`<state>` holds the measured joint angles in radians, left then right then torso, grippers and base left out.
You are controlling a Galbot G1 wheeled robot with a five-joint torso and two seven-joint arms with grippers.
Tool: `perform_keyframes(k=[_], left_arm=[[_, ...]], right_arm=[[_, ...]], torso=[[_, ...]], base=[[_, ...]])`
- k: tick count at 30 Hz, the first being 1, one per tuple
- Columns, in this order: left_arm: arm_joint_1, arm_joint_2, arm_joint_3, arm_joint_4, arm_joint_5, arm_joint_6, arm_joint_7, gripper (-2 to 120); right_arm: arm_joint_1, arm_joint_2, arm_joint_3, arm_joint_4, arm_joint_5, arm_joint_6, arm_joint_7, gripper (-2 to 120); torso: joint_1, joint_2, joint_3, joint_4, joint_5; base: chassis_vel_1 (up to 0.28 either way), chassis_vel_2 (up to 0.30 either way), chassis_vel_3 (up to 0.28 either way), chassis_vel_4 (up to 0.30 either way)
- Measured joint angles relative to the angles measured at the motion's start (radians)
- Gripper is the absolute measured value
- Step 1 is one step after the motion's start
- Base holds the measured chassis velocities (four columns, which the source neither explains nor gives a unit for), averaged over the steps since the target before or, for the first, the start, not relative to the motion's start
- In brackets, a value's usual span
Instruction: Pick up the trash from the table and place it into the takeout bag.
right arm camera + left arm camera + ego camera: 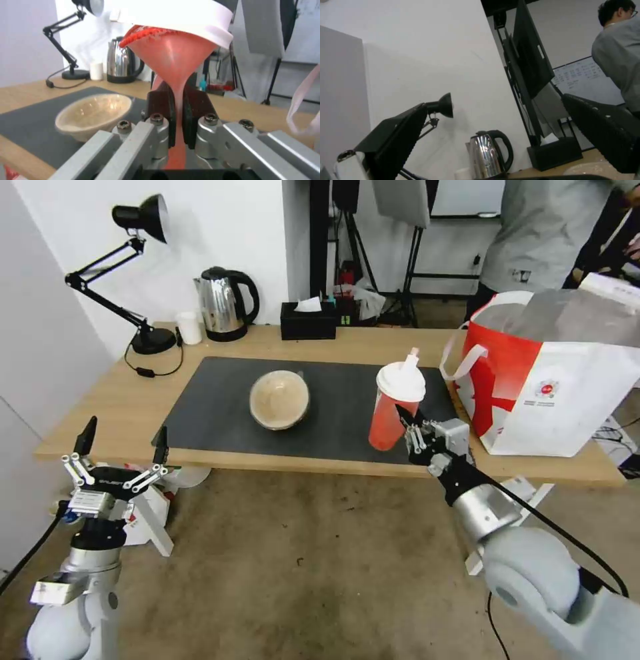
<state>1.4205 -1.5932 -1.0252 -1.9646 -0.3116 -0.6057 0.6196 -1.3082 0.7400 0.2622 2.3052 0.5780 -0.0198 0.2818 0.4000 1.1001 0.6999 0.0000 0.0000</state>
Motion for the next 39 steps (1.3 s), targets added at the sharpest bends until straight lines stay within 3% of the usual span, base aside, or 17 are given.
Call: perform_keyframes(k=[5,20,29,39], left_arm=[[-0.001,0.000,0.005,0.002,0.004,0.000,0.000,100],[0.005,0.000,-0.001,0.010,0.005,-0.008,0.003,100],[0.003,0.000,0.006,0.011,0.011,-0.008,0.003,100],[0.002,0.000,0.020,0.021,0.020,-0.010,0.005,100]], right_arm=[[0.031,-0.037,0.041,0.021,0.038,-0.024,0.002,3],[0.404,-0.219,0.057,-0.046,0.265,-0.096,0.027,3],[0.518,-0.266,0.048,-0.132,0.330,-0.102,0.025,3],[0.561,-0.307,0.107,-0.252,0.366,-0.101,0.013,3]], torso=[[0.000,0.000,0.000,0.0000,0.0002],[0.000,0.000,0.000,0.0000,-0.0002],[0.000,0.000,0.000,0.0001,0.0000],[0.000,0.000,0.000,0.0000,0.0001]], base=[[0.000,0.000,0.000,0.000],[0.000,0.000,0.000,0.000],[0.000,0.000,0.000,0.000],[0.000,0.000,0.000,0.000]])
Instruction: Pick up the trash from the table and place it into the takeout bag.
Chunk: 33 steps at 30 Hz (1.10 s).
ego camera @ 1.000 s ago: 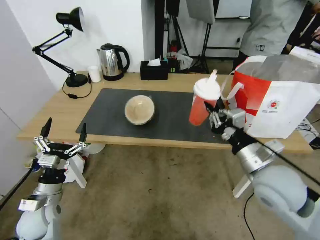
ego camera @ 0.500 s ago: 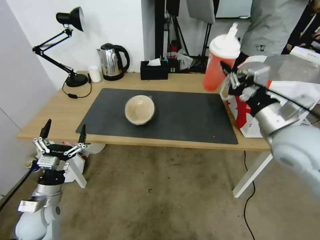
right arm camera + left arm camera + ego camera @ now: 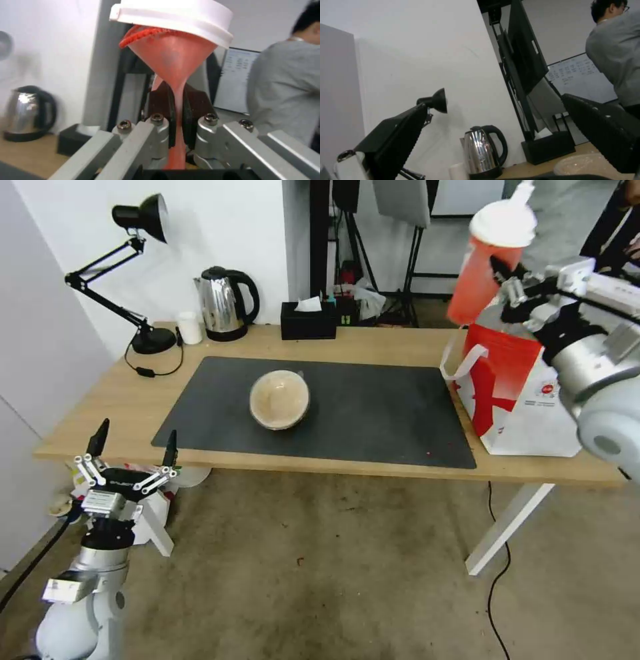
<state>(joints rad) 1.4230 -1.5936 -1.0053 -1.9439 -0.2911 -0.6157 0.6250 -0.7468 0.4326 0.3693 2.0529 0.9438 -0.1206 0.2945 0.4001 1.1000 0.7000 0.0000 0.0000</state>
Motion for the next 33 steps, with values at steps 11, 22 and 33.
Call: perform_keyframes(k=[11,22,33], left_arm=[[0.000,0.000,0.005,0.006,0.002,-0.004,0.004,100],[0.004,0.000,-0.002,0.008,-0.007,-0.010,0.021,100],[0.005,0.000,-0.005,0.008,-0.007,-0.011,0.021,100]], right_arm=[[0.033,-0.023,0.049,-0.128,0.004,0.005,-0.018,3],[0.049,-0.005,0.047,-0.220,-0.026,0.007,-0.027,3],[0.034,0.011,0.042,-0.228,-0.048,0.007,-0.024,3]], torso=[[0.000,0.000,0.000,-0.0001,0.0001],[0.000,0.000,0.000,0.0001,0.0001],[0.000,0.000,0.000,0.0000,-0.0001]], base=[[0.000,0.000,0.000,0.000],[0.000,0.000,0.000,0.000],[0.000,0.000,0.000,0.000]])
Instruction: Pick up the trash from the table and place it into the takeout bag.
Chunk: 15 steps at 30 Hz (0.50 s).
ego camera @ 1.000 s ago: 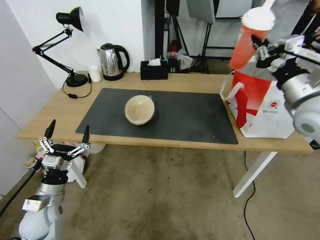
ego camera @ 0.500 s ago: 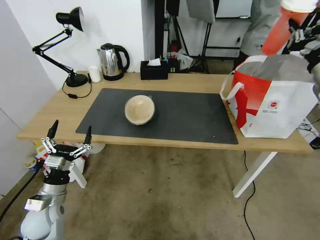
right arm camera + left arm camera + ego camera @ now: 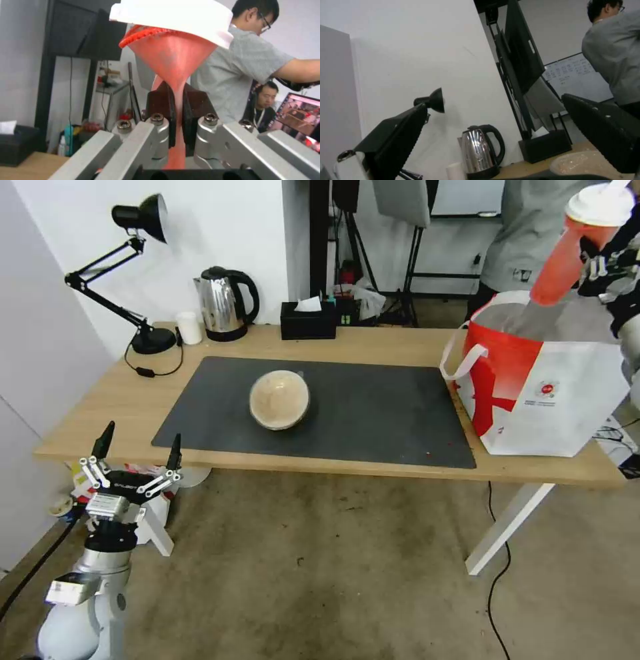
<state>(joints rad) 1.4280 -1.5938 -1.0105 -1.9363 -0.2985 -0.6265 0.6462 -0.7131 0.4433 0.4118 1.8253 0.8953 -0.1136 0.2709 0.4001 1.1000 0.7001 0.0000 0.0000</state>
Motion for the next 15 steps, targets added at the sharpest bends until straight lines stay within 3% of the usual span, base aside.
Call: perform_keyframes(k=[5,8,10,12,15], left_arm=[[0.000,0.000,0.000,0.000,0.000,0.000,0.000,100],[0.001,0.000,0.000,0.000,0.000,0.000,0.001,100],[0.001,0.000,0.000,0.000,0.000,0.000,0.001,100],[0.001,0.000,0.000,0.000,0.000,0.002,0.001,100],[0.000,0.000,0.000,-0.001,0.000,0.003,0.001,100]], right_arm=[[-0.001,0.001,-0.001,0.000,-0.008,-0.008,0.005,19],[-0.010,0.001,-0.002,0.003,-0.019,-0.030,0.017,36],[-0.013,0.003,-0.003,0.006,-0.019,-0.034,0.019,39],[-0.014,0.007,-0.005,0.015,-0.019,-0.045,0.025,51],[-0.015,0.007,-0.006,0.019,-0.018,-0.049,0.028,58]], torso=[[0.000,0.000,0.000,0.0000,0.0000],[0.000,0.000,0.000,0.0000,-0.0001],[0.000,0.000,0.000,0.0000,0.0001],[0.000,0.000,0.000,0.0000,0.0000],[0.000,0.000,0.000,0.0000,0.0000]], base=[[0.000,0.000,0.000,0.000],[0.000,0.000,0.000,0.000],[0.000,0.000,0.000,0.000],[0.000,0.000,0.000,0.000],[0.000,0.000,0.000,0.000]])
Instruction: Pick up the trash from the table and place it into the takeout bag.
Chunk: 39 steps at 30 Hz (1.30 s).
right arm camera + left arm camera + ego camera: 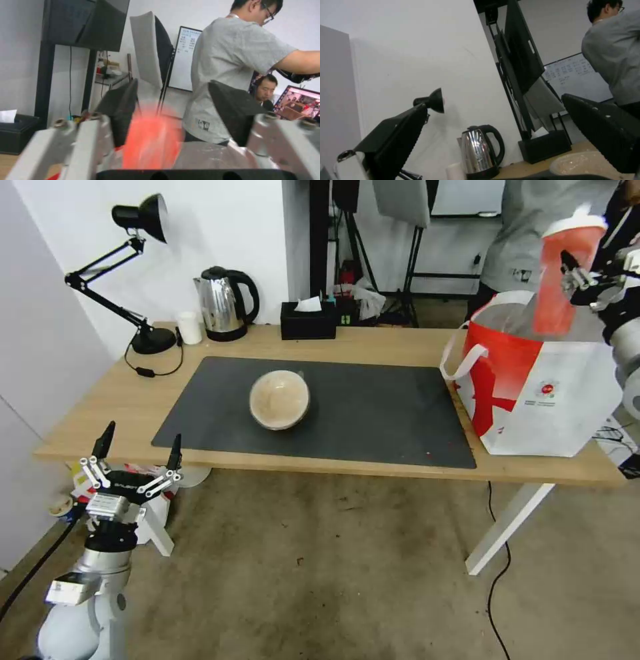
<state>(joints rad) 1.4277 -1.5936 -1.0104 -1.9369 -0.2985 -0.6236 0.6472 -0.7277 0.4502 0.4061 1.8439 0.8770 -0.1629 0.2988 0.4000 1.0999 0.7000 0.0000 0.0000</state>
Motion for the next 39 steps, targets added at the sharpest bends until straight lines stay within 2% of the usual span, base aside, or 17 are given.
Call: perform_keyframes(k=[5,7,10,20,30,33,39], left_arm=[[-0.002,0.000,0.001,-0.002,0.000,0.003,0.000,100],[-0.002,0.000,0.001,-0.002,0.001,0.003,0.000,100],[-0.003,0.000,0.001,-0.004,0.001,0.003,0.000,100],[-0.002,0.000,-0.008,-0.008,0.001,0.004,0.000,100],[-0.008,0.000,-0.003,-0.008,0.001,0.005,0.000,100],[-0.008,0.000,-0.003,-0.005,0.001,0.006,0.000,100],[-0.009,0.000,-0.006,-0.005,0.000,0.006,-0.001,100]], right_arm=[[-0.001,-0.001,-0.001,0.009,0.003,-0.011,0.010,78],[-0.001,-0.001,-0.001,0.010,0.004,-0.013,0.011,81],[-0.006,-0.004,-0.001,0.018,0.005,-0.019,0.015,96],[-0.026,0.002,-0.002,0.053,0.014,-0.029,0.030,100],[-0.046,0.018,0.027,0.242,0.081,-0.065,0.106,100],[-0.063,0.050,0.030,0.341,0.083,-0.086,0.146,100],[-0.078,0.096,-0.002,0.425,0.077,-0.101,0.194,100]], torso=[[0.000,0.000,0.000,0.0000,-0.0001],[0.000,0.000,0.000,0.0000,0.0000],[0.000,0.000,0.000,-0.0001,0.0000],[0.000,0.000,0.000,-0.0001,0.0002],[0.000,0.000,0.000,-0.0001,-0.0002],[0.000,0.000,0.000,-0.0001,-0.0001],[0.000,0.000,0.000,0.0000,0.0000]], base=[[0.000,0.000,0.000,0.000],[0.000,0.000,0.000,0.000],[0.000,0.000,0.000,0.000],[0.000,0.000,0.000,0.000],[0.000,0.000,0.000,0.000],[0.000,0.000,0.000,0.000],[0.000,0.000,0.000,0.000]])
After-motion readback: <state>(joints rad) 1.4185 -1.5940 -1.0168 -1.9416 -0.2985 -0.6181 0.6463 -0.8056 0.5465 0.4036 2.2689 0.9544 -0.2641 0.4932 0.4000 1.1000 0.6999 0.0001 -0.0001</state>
